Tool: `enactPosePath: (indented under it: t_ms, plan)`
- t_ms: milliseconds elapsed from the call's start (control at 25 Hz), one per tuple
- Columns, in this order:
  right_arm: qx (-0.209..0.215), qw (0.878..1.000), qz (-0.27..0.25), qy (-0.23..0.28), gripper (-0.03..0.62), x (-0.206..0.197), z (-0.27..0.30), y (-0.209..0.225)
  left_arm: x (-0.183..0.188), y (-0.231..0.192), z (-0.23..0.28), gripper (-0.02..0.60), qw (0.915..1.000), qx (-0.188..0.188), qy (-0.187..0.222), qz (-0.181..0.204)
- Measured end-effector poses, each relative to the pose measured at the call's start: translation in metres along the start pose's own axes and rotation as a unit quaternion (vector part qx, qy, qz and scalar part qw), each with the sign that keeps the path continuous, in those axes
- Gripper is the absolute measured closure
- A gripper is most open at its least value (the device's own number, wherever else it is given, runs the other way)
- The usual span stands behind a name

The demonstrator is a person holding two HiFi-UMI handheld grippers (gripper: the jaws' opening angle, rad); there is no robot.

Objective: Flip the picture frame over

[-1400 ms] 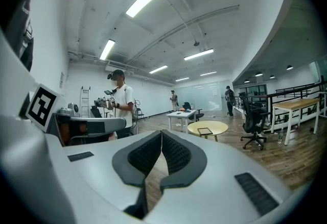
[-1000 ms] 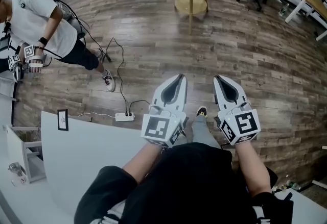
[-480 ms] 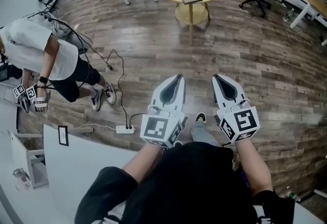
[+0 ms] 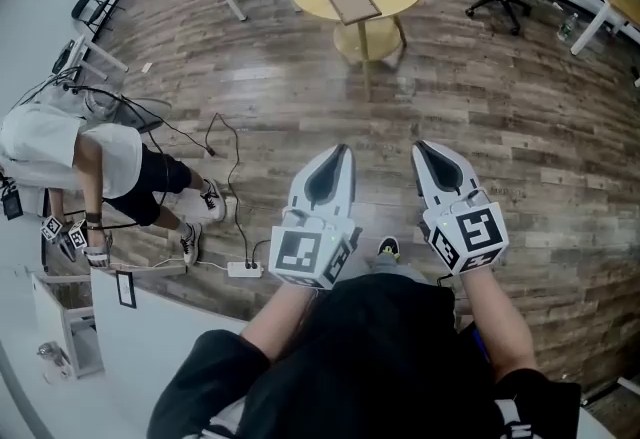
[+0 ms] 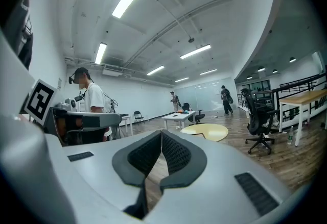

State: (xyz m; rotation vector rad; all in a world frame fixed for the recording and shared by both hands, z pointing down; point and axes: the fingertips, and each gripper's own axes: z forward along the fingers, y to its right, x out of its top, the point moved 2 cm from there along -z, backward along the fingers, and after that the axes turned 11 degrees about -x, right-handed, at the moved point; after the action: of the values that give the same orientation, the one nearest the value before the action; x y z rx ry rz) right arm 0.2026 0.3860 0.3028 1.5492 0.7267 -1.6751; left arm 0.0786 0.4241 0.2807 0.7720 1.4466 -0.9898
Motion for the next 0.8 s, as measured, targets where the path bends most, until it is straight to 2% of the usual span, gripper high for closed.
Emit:
enactPosePath:
  t_ms: [440, 800]
  plan:
    - [-0.006, 1.000, 0.010, -0.011, 0.576, -0.008, 0.057, 0.024, -0.007, -0.039, 0.052, 0.552, 0.9999, -0.007, -0.013, 0.000]
    - [-0.019, 0.999, 0.005, -0.034, 0.576, -0.003, 0.170, 0.036, -0.002, -0.138, 0.120, 0.552, 0.9994, -0.020, -0.021, -0.019]
